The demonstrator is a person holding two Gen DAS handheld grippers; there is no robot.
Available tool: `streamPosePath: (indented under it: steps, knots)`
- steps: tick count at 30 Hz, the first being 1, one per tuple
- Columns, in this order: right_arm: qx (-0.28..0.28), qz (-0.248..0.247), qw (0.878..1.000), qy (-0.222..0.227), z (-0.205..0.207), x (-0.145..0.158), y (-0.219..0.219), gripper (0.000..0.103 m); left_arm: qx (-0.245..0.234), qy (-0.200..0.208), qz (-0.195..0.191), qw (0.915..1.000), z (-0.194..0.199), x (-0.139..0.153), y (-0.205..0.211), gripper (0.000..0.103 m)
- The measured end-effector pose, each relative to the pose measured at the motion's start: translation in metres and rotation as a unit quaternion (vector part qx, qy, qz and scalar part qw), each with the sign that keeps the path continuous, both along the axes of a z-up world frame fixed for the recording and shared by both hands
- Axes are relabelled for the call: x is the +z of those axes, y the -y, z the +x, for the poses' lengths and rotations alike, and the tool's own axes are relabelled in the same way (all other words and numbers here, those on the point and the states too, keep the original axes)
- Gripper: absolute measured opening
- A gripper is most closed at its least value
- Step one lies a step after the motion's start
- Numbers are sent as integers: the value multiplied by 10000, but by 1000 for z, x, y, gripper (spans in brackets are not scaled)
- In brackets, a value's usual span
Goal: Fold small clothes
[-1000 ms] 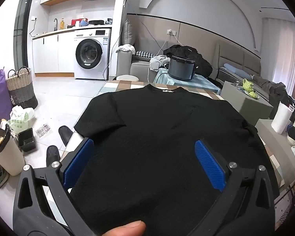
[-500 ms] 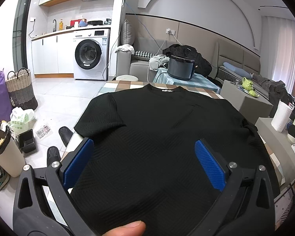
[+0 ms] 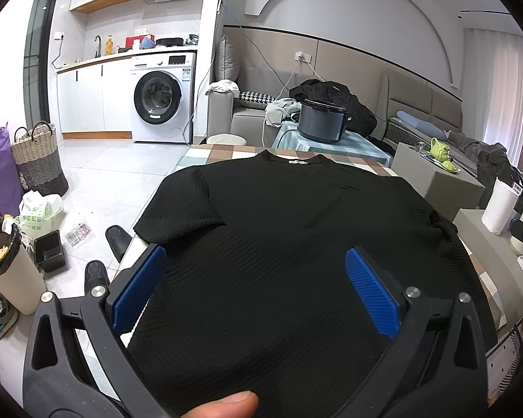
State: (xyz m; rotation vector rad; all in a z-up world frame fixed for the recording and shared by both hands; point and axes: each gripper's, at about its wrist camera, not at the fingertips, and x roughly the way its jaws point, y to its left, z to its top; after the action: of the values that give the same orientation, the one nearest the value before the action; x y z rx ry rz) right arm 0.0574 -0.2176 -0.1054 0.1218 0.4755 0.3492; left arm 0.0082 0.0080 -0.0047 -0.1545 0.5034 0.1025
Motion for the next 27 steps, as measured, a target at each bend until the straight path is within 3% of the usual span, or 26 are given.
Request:
streamPosePath:
  steps: [27]
  knots:
    - [-11, 26, 10000, 32, 1, -1, 4, 103, -2, 7, 21, 10000, 0, 1, 2, 102]
